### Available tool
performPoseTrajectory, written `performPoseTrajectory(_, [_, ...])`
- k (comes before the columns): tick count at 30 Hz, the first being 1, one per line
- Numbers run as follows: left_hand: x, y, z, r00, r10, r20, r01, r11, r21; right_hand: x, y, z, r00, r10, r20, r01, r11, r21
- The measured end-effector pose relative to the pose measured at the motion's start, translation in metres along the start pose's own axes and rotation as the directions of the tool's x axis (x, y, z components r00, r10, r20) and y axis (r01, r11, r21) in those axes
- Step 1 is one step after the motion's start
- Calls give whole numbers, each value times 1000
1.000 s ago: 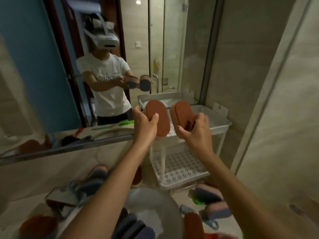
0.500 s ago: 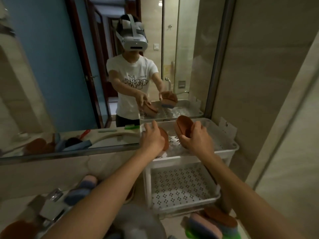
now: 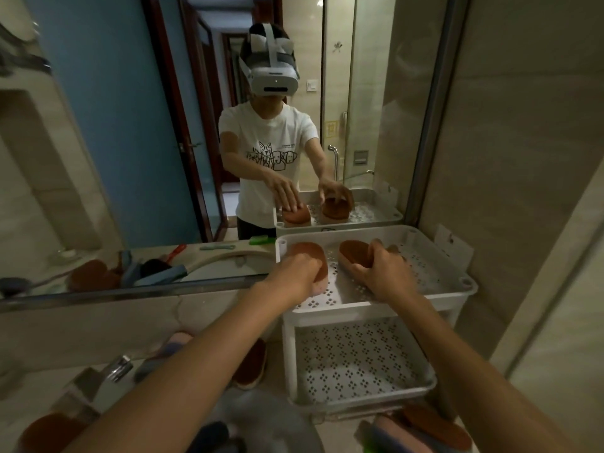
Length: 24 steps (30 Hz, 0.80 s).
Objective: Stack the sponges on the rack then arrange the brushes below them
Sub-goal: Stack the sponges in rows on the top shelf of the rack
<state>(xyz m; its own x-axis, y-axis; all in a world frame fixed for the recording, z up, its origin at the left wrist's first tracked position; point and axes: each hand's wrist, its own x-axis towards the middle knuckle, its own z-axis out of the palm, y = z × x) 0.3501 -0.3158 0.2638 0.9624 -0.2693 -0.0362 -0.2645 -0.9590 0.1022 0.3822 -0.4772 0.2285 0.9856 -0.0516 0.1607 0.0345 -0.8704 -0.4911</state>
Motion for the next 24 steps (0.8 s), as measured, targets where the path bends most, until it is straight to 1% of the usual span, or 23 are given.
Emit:
performPoseTrajectory(4, [4,-1,9,997,-38,-60,37,999,-17,0,1,0,1000,4,3,-4,1000,-9])
performPoseTrajectory(6, [7,-4,10,994,-67,-87,61,996,-68,-1,1,0,1000,1,-4,-1,1000,-20])
performPoseTrajectory(11, [10,-8,9,993,-83,-83,68,984,-167,-2,2,1,1000,-1,-30,-1,999,-54])
performPoseTrajectory(15, [11,-10,17,984,-113,-136,78,967,-242,3,-1,0,999,40,-5,-40,998,-58])
performPoseTrajectory(18, [12,-10,23,977,-148,-154,89,938,-335,13,-7,1,997,69,26,-67,996,-62])
performPoseTrajectory(24, [18,-14,31,962,-193,-192,103,910,-401,23,-24,16,998,24,53,-20,997,-72])
